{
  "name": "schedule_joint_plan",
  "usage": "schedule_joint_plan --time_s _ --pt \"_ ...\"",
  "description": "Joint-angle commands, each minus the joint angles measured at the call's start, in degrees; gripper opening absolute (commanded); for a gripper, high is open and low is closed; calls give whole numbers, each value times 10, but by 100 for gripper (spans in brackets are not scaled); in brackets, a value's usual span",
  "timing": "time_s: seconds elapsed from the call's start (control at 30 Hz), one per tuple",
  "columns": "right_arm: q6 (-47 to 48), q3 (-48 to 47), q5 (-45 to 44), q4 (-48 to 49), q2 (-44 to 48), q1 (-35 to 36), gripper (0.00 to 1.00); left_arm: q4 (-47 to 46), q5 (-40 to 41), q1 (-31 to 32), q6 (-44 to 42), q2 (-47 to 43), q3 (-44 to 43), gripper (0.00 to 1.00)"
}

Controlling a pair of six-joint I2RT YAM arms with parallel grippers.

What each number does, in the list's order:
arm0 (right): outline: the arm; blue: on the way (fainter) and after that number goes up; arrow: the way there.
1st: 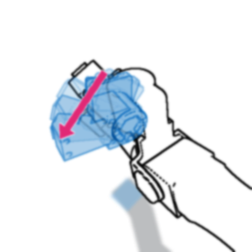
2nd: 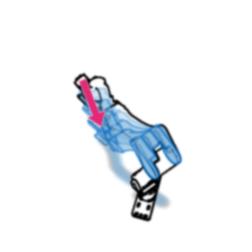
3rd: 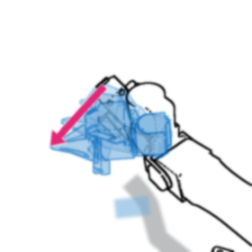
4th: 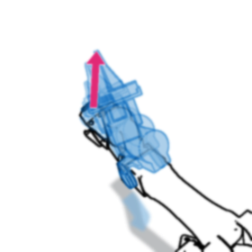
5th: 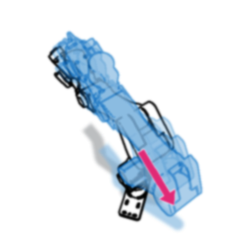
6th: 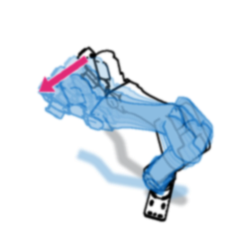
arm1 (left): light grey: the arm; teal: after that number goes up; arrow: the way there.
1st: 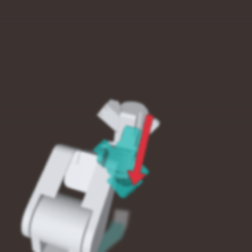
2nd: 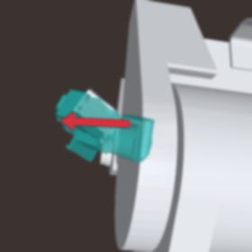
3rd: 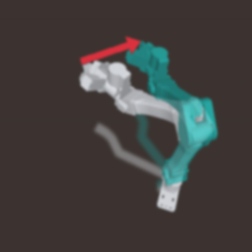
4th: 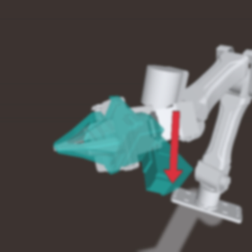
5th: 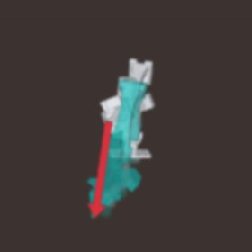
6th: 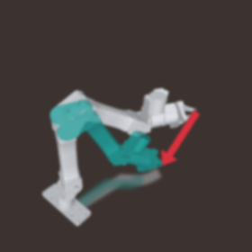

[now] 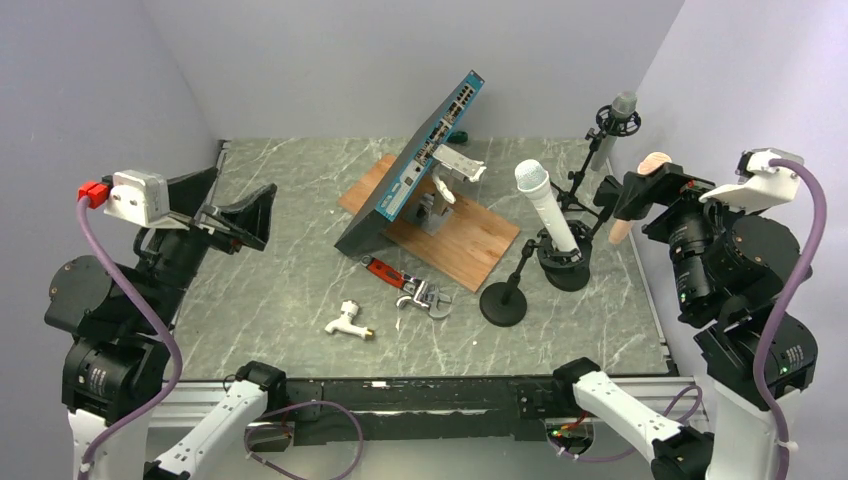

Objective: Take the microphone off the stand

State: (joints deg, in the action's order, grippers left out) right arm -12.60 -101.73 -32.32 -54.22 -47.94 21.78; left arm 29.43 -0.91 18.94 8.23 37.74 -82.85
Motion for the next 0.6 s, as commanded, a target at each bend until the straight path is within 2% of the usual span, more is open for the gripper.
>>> schedule_joint_plan --time_s 0.0,0.23,0.4,0.57 --pt "2 17 24 -19 10 -3 100 -10 -30 -3 1 9 5 99" --pt "51 85 177 35 84 -3 100 -16 -38 -3 8 14 24 99" --pt "79 87 247 11 73 -4 100 -22 -53 -3 22 18 36 99" --pt "120 92 354 -22 51 -3 100 -21 -78 -3 26 23 38 99"
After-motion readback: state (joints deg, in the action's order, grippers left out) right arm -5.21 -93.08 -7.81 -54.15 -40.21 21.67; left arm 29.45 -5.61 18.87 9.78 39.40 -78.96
